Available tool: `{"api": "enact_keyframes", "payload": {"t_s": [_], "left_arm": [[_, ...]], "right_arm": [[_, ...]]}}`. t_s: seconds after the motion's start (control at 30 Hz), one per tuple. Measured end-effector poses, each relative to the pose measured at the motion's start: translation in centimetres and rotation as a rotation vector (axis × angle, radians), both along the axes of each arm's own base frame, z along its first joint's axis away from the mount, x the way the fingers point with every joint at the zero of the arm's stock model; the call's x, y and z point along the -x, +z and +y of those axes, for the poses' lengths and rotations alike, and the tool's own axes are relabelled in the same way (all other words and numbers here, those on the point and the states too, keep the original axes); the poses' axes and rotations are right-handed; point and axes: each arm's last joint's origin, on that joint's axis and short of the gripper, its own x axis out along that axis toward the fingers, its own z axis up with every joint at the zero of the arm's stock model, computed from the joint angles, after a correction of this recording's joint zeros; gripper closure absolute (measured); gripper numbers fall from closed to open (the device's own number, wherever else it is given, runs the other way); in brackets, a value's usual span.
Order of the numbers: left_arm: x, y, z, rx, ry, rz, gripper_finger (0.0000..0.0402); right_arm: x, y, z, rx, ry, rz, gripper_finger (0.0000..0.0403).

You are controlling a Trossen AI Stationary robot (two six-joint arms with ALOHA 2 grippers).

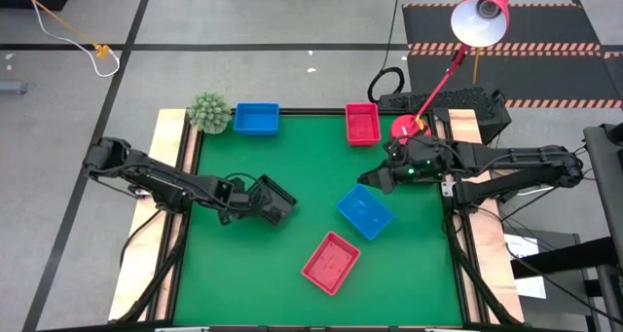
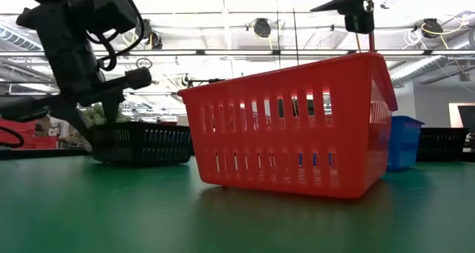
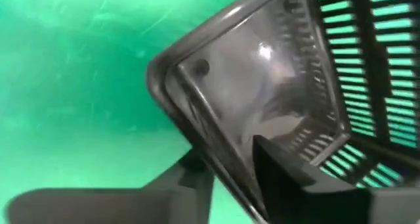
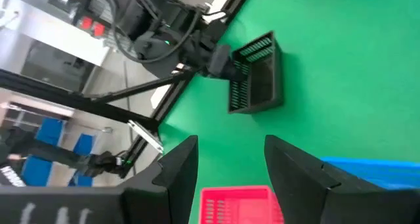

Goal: Stack baskets by color
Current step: Stack the left black bin on top of the stacked black bins

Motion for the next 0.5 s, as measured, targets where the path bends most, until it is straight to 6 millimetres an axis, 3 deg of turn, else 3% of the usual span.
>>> {"api": "enact_keyframes", "payload": {"t_s": [0.17, 0.3, 0.5], "left_arm": [[-0.8, 1.0, 0.0, -0.083, -0.161, -0.022, 0.0389], [-1.9, 2.6, 0.5, -0.142, -0.266, -0.055, 0.0396], [-4.3, 7.1, 2.3, -0.250, -0.378, -0.121, 0.0398]], "right_arm": [[-0.3, 0.7, -0.1, -0.025, -0.039, -0.076, 0.0232], [-0.9, 2.9, -0.2, 0.053, -0.072, -0.106, 0.0234], [-3.5, 6.7, -0.4, 0.301, 0.038, 0.032, 0.0245]]}}
